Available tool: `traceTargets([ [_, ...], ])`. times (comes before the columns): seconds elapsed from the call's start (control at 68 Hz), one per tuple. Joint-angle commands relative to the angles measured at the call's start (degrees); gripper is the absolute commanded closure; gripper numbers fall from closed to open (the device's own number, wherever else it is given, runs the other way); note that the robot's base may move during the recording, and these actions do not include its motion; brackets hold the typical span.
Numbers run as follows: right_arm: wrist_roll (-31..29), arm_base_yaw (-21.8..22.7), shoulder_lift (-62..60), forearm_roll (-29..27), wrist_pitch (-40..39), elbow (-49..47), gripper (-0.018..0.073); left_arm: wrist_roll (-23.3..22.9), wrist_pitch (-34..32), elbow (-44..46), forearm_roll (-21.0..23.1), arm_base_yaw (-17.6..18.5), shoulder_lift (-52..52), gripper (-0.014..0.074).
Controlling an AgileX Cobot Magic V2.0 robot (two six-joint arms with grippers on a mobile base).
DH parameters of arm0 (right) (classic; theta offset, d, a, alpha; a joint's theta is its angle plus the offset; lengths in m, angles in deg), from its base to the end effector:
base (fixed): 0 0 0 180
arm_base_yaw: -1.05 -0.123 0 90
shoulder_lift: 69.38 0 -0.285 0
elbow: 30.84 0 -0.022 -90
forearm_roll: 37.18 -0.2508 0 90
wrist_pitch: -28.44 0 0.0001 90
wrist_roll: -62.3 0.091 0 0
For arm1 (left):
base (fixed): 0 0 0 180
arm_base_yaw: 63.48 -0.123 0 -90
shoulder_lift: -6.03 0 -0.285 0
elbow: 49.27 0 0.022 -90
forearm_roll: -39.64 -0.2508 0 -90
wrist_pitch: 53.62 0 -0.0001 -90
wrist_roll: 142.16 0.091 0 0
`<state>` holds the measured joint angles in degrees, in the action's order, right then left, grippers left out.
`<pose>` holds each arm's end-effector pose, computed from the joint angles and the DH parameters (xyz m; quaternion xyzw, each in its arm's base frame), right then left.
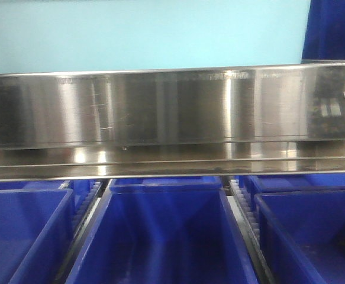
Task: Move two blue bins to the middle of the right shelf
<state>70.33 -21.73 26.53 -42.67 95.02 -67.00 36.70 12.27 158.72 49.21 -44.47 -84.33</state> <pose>0.2809 0.1266 0.4982 -0.1172 0.8835 0.1659 0.4220 0.2646 -0.1058 0.4884 0.1418 0.8854 -0.1582 0.4135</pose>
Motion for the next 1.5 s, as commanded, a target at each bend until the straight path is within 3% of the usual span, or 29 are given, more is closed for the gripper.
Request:
traceTargets([
  [0.0, -1.2, 0.2, -0.7, -0.7, -2.8, -0.7, 0.0711, 1.1, -1.3, 0.7, 1.7, 0.0, 0.7, 0.0708],
  [0.824, -1.2, 0.2, -0.7, -0.7, -2.8, -0.7, 0.0711, 1.1, -1.3, 0.7, 1.7, 0.0, 0.7, 0.0708],
  [1.103, -1.2, 0.2, -0.7, -0.7, -3.1, -0.7, 0.0711, 1.1, -4.4, 0.7, 1.7, 0.0, 0.5, 0.0708],
  [1.294, -1.2, 0.2, 0.5, -0.7, -2.1, 2.5, 0.0711, 1.1, -1.8, 0.6, 1.0, 0.0, -0.9, 0.0708],
  [1.485, -1.2, 0.2, 0.6, -0.7, -6.2, 9.0, 0.0711, 1.1, -2.9, -3.3, -0.4, 0.0, -1.8, 0.0708],
])
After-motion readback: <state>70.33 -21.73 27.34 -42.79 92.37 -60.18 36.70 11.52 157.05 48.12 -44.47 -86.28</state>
